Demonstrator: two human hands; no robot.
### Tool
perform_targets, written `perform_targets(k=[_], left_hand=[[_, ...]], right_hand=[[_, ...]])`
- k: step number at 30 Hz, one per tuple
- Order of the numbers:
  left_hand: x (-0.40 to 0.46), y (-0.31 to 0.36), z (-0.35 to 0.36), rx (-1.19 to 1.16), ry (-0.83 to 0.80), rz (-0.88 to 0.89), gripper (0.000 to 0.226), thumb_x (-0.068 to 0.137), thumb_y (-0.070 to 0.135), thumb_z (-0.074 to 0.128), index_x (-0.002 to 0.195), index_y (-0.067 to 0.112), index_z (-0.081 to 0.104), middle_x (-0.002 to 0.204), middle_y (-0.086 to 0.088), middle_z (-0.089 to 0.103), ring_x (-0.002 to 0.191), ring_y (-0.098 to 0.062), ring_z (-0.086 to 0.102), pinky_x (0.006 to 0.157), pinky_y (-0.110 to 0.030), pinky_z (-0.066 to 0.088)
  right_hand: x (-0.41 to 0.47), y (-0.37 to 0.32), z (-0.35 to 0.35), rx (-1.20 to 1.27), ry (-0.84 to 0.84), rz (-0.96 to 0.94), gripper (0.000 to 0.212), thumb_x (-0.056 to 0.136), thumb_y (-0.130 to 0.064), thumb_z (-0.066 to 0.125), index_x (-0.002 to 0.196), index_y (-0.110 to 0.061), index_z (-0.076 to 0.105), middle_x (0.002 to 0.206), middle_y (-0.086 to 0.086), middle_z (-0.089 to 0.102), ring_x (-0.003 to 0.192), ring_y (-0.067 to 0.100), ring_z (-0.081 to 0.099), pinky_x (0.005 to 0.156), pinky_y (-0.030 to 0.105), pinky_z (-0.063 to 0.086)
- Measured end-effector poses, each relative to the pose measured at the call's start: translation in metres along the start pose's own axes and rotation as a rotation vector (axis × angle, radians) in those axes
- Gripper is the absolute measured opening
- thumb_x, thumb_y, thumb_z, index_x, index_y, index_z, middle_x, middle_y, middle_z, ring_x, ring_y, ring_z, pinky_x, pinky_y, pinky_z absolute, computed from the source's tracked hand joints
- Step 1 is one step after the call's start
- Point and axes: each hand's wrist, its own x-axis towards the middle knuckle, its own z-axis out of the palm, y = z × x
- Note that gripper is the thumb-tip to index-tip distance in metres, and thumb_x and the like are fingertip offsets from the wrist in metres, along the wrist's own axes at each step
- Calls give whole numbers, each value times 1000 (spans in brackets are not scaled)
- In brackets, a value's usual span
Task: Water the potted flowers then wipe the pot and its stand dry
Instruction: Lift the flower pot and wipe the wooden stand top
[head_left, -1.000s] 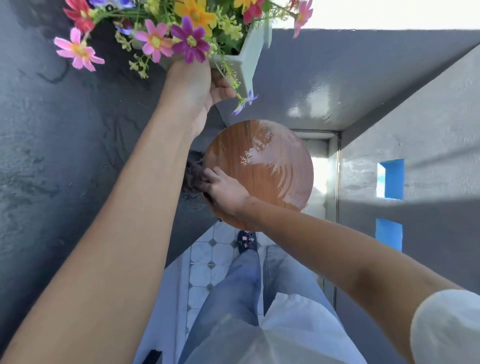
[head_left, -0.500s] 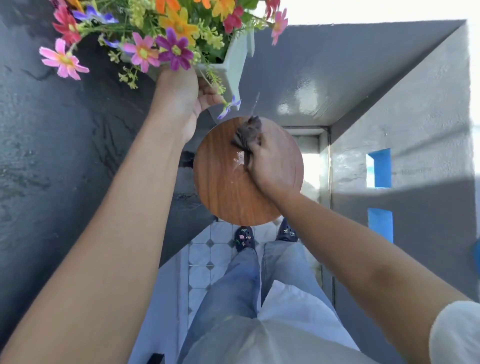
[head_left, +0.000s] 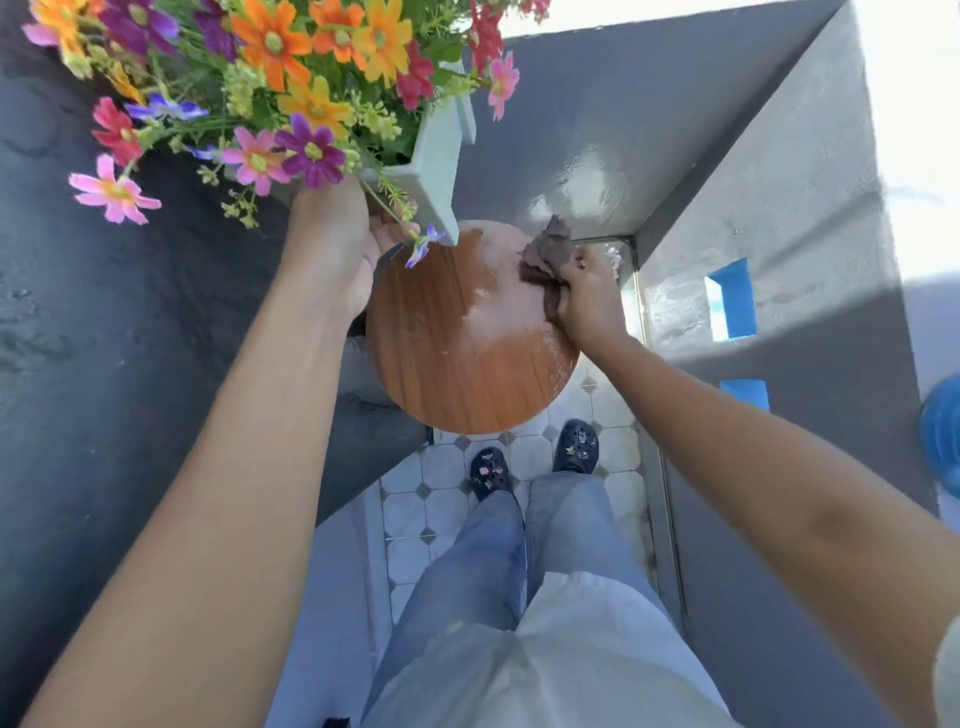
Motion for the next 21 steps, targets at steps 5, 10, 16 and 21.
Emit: perform_targets(k=[5, 10, 16, 21], left_hand=[[-10, -8, 1, -3, 4, -2, 30, 99, 8, 27, 89, 9, 55, 82, -9, 59, 61, -19, 56, 43, -19, 46], [-18, -15, 4, -8, 8, -19, 24, 100, 9, 30, 101, 6, 54, 90, -11, 61, 61, -18, 59, 42, -17, 46], [-21, -20, 4, -8, 16, -28, 24, 100, 9, 29, 104, 3, 52, 89, -15, 58, 52, -15, 60, 41, -20, 46], [-27, -23, 5, -44, 12, -21, 24, 101, 10, 30, 102, 3, 53, 83, -12, 60, 54, -16, 59, 41, -19, 46]], right_hand=[[-30, -25, 22, 18, -47, -61, 30, 82, -5, 59, 108, -5, 74, 121, 20, 59, 109, 38, 54, 94, 42, 52], [-117, -81, 58, 67, -282, -263, 32, 79, -1, 68, 109, -9, 74, 112, 14, 57, 101, 31, 49, 65, 44, 57], [-128, -41, 32, 55, -312, -370, 35, 82, -7, 71, 117, -14, 71, 117, 14, 58, 102, 31, 52, 78, 41, 56], [-54, 28, 2, 30, -53, 77, 20, 84, -8, 65, 100, 0, 73, 107, 17, 59, 97, 32, 56, 76, 35, 53]])
